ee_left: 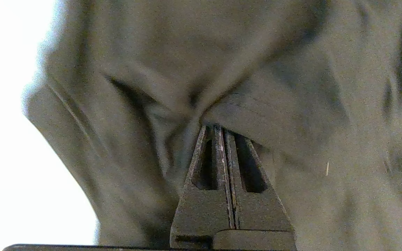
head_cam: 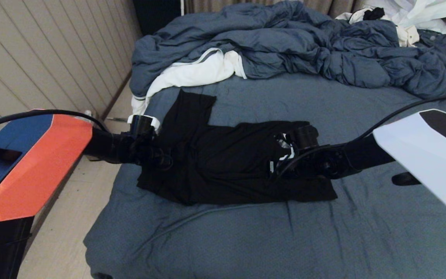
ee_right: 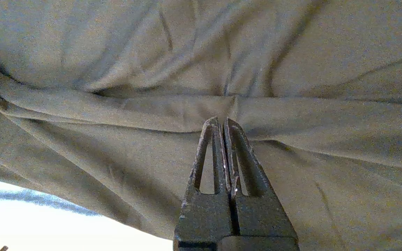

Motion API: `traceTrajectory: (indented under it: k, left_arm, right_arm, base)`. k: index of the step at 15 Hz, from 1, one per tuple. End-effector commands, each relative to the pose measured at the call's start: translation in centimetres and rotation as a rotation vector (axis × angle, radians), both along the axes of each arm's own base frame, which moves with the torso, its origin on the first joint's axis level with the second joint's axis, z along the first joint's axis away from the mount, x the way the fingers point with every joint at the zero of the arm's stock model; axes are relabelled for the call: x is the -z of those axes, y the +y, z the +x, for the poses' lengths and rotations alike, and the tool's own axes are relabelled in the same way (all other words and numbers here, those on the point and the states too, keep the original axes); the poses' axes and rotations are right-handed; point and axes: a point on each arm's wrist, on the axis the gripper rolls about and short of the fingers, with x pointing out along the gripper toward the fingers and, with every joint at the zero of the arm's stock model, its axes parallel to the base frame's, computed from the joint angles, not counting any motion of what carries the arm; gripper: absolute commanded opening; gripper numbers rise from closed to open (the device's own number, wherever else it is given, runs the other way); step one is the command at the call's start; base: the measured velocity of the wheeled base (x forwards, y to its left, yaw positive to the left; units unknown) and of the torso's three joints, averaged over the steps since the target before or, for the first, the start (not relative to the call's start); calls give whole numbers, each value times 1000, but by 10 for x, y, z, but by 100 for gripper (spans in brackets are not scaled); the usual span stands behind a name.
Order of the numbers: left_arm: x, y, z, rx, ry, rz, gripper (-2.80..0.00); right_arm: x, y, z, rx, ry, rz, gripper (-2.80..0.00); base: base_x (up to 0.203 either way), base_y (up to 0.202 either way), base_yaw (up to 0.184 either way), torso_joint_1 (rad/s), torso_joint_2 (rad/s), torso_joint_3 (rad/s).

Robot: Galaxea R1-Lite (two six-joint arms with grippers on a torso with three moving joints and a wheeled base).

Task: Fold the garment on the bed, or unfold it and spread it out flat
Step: Fold the black T-shirt

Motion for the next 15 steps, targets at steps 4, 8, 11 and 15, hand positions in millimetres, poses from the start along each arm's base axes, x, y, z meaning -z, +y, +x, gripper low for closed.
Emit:
traceTrajectory:
  k: [4, 8, 11, 15]
  left_arm:
    - [-12, -2, 32, -74, -99, -90, -280]
    - [-18, -4, 45, -191, -227, -109, -280]
    - [-35, -9, 44, -300, -336, -132, -280]
    - [-67, -28, 26, -385, -399, -203, -280]
  right_arm:
    - [2, 1, 0, -3, 5, 0, -280]
    - [3, 1, 0, -3, 8, -1, -280]
    - [3, 1, 0, -2, 8, -1, -280]
    - [0, 1, -2, -3, 3, 0, -280]
  base:
    - [0, 0, 0, 0, 0, 0]
    - [0, 0, 0, 0, 0, 0]
    - [0, 0, 0, 0, 0, 0]
    - [0, 0, 0, 0, 0, 0]
